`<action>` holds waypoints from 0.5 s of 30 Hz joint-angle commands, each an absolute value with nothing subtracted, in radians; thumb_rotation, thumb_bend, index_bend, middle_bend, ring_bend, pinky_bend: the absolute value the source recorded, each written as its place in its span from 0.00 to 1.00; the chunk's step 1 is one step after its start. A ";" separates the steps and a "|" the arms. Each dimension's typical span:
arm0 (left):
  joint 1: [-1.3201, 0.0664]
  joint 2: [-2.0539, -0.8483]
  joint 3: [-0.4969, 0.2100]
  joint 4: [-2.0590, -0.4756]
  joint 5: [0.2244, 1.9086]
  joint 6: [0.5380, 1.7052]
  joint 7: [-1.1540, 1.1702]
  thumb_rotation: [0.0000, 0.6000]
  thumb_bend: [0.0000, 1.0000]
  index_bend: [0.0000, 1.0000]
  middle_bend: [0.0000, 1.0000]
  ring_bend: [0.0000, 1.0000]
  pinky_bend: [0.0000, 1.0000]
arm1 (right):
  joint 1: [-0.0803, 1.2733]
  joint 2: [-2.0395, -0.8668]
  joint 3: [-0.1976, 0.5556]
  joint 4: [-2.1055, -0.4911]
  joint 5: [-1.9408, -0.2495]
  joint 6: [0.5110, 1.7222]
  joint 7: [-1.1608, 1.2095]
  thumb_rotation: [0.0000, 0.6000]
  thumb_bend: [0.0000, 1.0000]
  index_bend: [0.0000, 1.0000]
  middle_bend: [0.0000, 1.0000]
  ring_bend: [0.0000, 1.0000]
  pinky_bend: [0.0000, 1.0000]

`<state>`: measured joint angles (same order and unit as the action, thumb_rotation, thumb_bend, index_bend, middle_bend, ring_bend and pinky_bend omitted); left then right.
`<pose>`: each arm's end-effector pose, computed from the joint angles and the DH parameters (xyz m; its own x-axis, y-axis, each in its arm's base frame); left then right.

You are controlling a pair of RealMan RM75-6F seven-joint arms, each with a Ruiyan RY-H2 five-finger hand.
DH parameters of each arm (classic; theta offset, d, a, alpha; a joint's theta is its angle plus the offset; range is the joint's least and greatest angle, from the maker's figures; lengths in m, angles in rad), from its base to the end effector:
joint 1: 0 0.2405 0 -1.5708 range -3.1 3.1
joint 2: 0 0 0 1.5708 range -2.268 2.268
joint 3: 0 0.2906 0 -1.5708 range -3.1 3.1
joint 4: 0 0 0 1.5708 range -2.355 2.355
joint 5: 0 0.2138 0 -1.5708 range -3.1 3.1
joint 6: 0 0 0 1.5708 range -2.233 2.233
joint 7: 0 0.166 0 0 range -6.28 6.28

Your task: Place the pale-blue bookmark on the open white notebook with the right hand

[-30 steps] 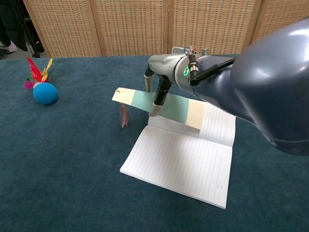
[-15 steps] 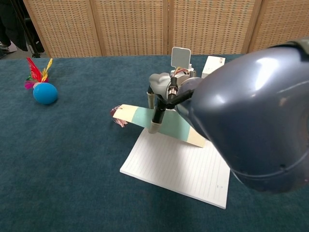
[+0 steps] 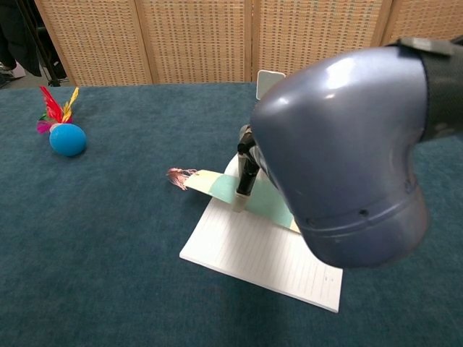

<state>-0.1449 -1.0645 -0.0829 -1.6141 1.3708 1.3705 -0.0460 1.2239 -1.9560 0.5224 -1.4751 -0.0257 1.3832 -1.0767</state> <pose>-0.3565 0.2333 0.1873 0.3786 0.0502 0.9242 0.9220 0.0671 -0.3814 -0.0146 -0.3859 -0.1197 0.3837 -0.4980 0.7777 -0.8914 0.0204 0.4528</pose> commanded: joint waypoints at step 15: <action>-0.140 -1.060 -0.080 -1.613 1.380 1.378 -0.059 1.00 0.00 0.00 0.00 0.00 0.00 | 1.157 -1.901 0.563 -1.583 -0.061 1.356 -1.026 1.00 0.22 0.00 0.00 0.00 0.00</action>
